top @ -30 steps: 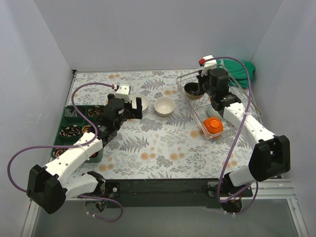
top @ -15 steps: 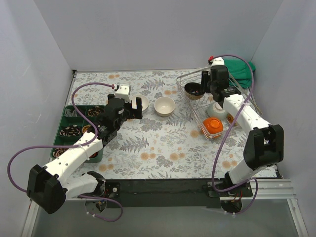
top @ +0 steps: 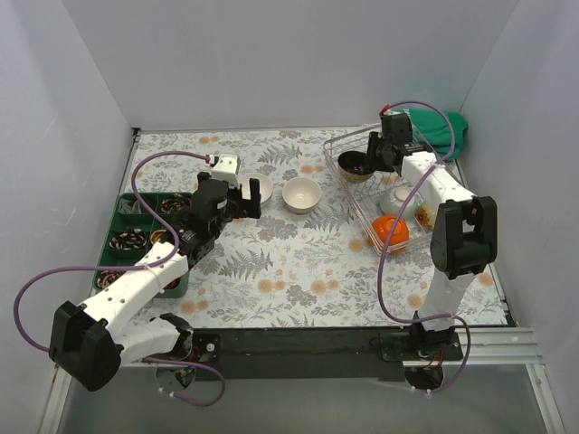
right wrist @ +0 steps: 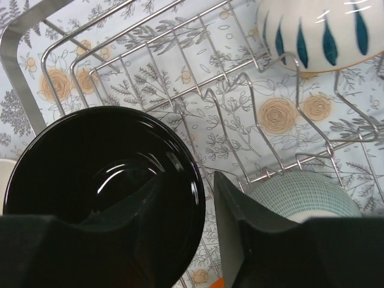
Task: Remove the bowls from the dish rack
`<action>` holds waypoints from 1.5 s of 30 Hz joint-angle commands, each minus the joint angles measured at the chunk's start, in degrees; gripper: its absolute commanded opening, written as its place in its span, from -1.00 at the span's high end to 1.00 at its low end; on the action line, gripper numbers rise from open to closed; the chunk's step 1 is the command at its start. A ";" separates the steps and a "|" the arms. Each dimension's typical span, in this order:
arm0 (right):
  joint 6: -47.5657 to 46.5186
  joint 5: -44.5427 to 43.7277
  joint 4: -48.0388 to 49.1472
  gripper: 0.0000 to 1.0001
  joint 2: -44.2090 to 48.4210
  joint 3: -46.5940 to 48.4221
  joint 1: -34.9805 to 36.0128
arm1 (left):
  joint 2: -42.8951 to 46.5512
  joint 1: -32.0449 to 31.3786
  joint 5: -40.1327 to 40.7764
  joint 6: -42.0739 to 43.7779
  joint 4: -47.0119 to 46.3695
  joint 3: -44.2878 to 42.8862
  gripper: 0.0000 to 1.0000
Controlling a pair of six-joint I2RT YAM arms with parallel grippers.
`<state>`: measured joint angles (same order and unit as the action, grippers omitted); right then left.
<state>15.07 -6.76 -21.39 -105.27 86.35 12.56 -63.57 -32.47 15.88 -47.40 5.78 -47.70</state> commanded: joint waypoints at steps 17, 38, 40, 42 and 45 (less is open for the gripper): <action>-0.74 2.46 7.57 0.97 12.63 -5.56 -0.17 | 0.47 -0.05 -0.67 -0.06 0.02 -0.02 -0.96; -7.87 3.16 33.51 0.97 15.99 -19.55 16.80 | 1.08 -0.05 0.29 -0.06 0.02 -0.11 -0.96; -7.43 3.51 34.65 0.97 14.05 -19.20 17.76 | 1.17 -0.05 0.38 -0.06 0.02 -0.11 -0.96; -6.99 4.39 35.71 0.97 11.15 -18.41 18.38 | 1.17 0.04 0.38 -0.06 0.11 -0.11 -0.97; -6.72 4.31 35.98 0.97 7.63 -17.00 18.82 | 1.34 -0.05 0.56 -0.06 0.02 -0.02 -0.97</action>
<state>7.60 -2.83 7.01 -94.67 65.80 30.85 -63.57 -32.47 15.66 -47.40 5.96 -47.70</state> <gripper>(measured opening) 0.151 0.982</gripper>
